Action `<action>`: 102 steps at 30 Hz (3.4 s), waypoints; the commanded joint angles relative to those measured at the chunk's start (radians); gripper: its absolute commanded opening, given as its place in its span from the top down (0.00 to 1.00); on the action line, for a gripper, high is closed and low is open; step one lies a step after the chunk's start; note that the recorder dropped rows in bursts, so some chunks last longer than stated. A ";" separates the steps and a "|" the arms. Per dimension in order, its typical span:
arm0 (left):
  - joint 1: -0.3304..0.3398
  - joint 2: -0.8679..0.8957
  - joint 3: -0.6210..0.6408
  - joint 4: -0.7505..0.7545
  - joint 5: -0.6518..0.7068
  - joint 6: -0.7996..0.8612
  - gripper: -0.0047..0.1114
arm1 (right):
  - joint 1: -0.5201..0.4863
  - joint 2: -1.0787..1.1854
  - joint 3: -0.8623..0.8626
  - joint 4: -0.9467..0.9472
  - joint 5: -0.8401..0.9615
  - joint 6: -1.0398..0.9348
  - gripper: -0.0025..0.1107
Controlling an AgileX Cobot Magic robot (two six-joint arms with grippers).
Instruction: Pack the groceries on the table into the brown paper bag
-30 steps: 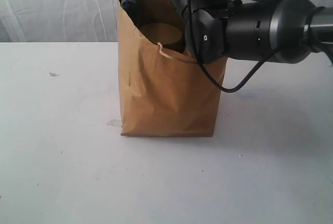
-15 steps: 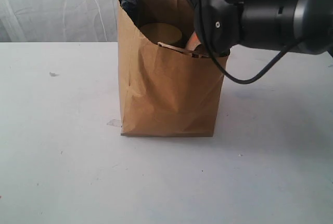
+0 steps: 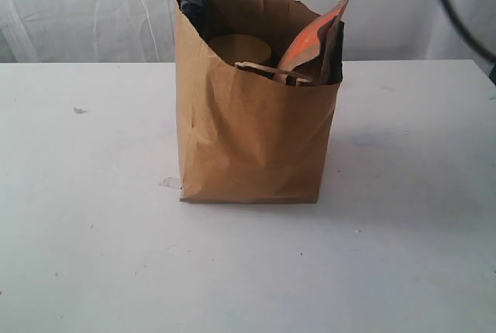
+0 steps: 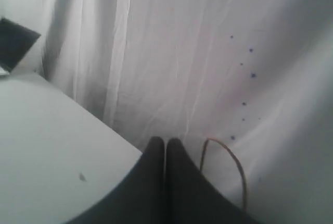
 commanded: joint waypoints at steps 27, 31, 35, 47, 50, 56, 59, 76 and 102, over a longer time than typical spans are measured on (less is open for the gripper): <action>-0.007 -0.005 0.000 0.000 -0.005 0.000 0.96 | -0.561 -1.090 0.602 -0.276 0.446 0.620 0.98; -0.007 -0.005 0.000 0.000 -0.005 0.000 0.96 | -0.561 -1.244 0.602 -0.276 0.453 0.620 0.98; -0.007 -0.005 0.000 0.000 -0.005 0.000 0.96 | -0.561 -1.360 0.602 -0.276 0.453 0.620 0.98; -0.007 -0.005 0.000 0.000 0.000 -0.001 0.96 | -0.595 -1.368 0.778 -0.081 0.120 0.419 0.98; -0.007 -0.005 0.000 0.000 0.000 -0.001 0.96 | -0.595 -1.368 0.902 -0.026 -0.120 0.402 0.98; -0.007 -0.005 0.000 0.000 0.000 -0.001 0.96 | -0.637 -1.368 1.126 -0.024 -0.245 0.233 0.98; -0.007 -0.005 0.000 0.000 0.000 -0.001 0.96 | -0.668 -1.368 1.192 -0.024 -0.111 0.226 0.98; -0.007 -0.005 0.000 0.000 0.000 -0.001 0.96 | -0.700 -1.368 1.314 -0.168 0.176 0.226 0.98; -0.007 -0.005 0.000 -0.102 -0.001 0.179 0.96 | -0.700 -1.368 1.314 -0.168 0.176 0.226 0.98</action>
